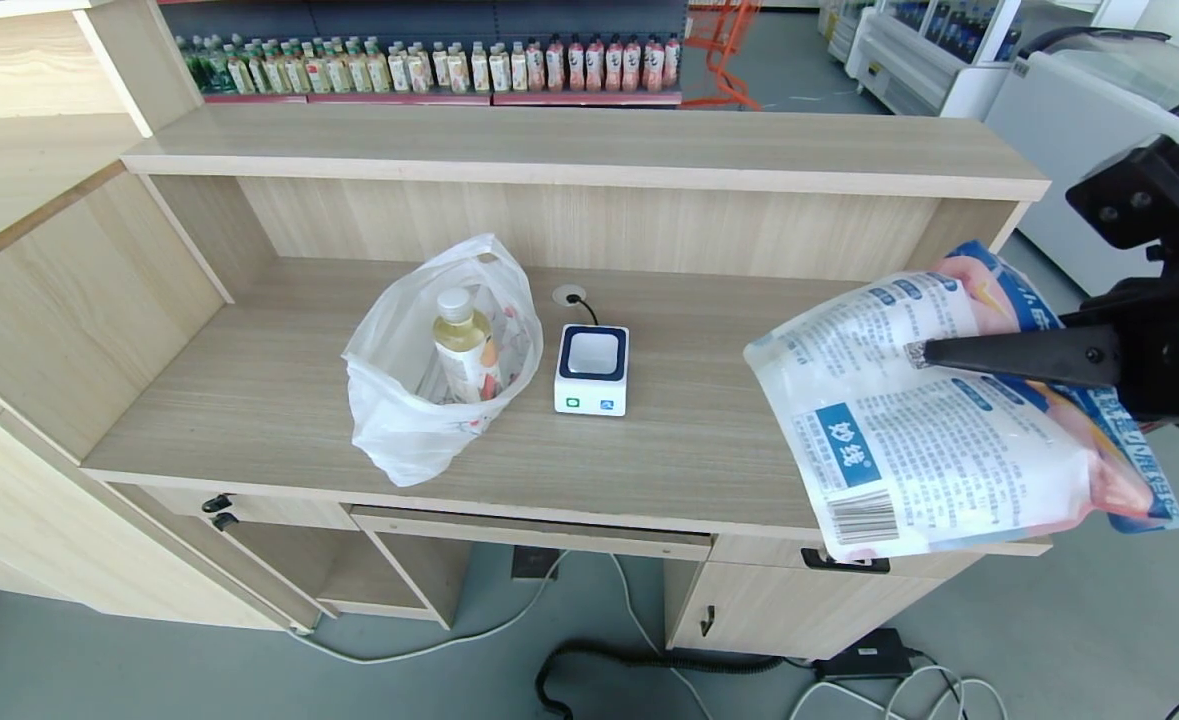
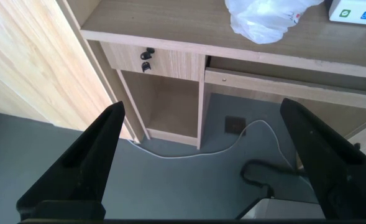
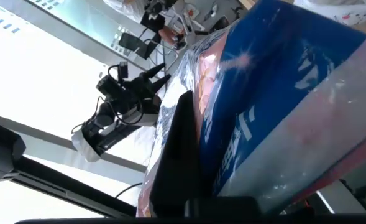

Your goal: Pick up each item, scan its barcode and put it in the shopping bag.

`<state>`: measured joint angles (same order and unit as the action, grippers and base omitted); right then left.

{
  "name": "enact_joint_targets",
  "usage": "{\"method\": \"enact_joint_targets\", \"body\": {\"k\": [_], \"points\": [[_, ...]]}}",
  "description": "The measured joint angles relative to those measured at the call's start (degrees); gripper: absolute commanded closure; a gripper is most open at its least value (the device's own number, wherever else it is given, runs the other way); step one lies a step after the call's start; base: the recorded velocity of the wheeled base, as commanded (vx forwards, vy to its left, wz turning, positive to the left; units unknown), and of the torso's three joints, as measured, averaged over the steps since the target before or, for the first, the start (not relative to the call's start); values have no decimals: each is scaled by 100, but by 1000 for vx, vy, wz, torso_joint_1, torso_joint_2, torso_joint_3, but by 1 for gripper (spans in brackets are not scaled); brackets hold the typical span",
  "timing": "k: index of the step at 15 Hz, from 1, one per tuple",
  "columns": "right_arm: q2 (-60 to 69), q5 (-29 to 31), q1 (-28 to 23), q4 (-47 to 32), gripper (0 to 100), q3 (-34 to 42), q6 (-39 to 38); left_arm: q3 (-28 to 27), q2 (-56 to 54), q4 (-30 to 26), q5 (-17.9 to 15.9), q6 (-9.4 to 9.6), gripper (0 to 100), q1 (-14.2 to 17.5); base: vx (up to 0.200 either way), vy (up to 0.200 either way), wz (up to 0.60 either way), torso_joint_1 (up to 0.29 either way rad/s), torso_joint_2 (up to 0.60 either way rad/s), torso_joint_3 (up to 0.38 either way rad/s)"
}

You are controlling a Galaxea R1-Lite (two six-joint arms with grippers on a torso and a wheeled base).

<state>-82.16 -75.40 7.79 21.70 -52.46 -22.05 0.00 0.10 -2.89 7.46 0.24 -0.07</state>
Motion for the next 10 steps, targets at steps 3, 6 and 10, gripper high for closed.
{"method": "enact_joint_targets", "body": {"k": [3,6,10], "points": [[59,0,52,-2,100,61,-4,0,0,0,-2,2,0,-2,0,0,0,0,0,0],[110,2,74,-2,100,152,-2,0,0,0,-2,2,0,-2,0,0,0,0,0,0],[135,2,78,-2,100,161,-2,0,0,-1,0,2,0,-2,0,0,0,0,0,0]]}}
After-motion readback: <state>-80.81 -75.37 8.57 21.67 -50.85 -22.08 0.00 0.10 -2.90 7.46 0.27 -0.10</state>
